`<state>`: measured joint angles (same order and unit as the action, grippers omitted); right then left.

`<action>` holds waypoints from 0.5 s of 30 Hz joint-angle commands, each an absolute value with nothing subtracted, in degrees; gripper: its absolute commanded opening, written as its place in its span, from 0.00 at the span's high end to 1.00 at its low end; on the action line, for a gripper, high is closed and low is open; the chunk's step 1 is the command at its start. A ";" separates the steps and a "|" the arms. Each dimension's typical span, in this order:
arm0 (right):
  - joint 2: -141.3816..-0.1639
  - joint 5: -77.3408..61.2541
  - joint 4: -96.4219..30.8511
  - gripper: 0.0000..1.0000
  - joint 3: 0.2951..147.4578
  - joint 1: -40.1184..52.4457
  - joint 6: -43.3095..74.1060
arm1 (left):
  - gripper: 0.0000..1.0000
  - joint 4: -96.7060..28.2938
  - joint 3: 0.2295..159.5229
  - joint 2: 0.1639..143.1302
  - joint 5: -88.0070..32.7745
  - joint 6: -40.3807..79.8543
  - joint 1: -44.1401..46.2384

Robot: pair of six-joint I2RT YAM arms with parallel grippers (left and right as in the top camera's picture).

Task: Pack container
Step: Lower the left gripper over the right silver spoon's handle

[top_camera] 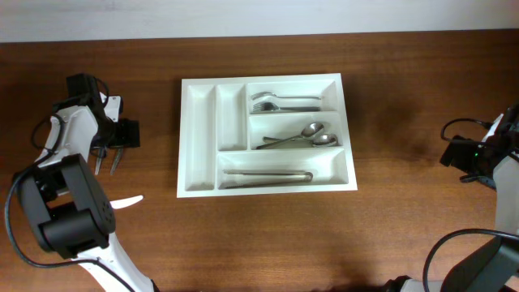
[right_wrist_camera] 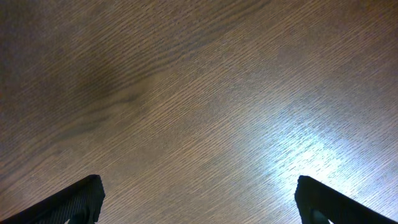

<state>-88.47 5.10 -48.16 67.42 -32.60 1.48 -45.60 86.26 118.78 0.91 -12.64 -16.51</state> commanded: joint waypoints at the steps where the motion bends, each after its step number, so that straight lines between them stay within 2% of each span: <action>1: -88.84 5.17 -48.14 0.01 67.29 -32.93 1.50 | 0.10 -45.67 87.05 121.86 1.26 -14.33 -16.56; 15: -88.84 5.17 -48.14 0.01 67.29 -32.93 1.50 | 0.10 -45.67 87.05 122.15 1.28 -19.00 -16.51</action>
<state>-88.47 5.10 -48.14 67.42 -32.60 1.50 -45.63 86.28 121.78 0.93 -17.23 -16.51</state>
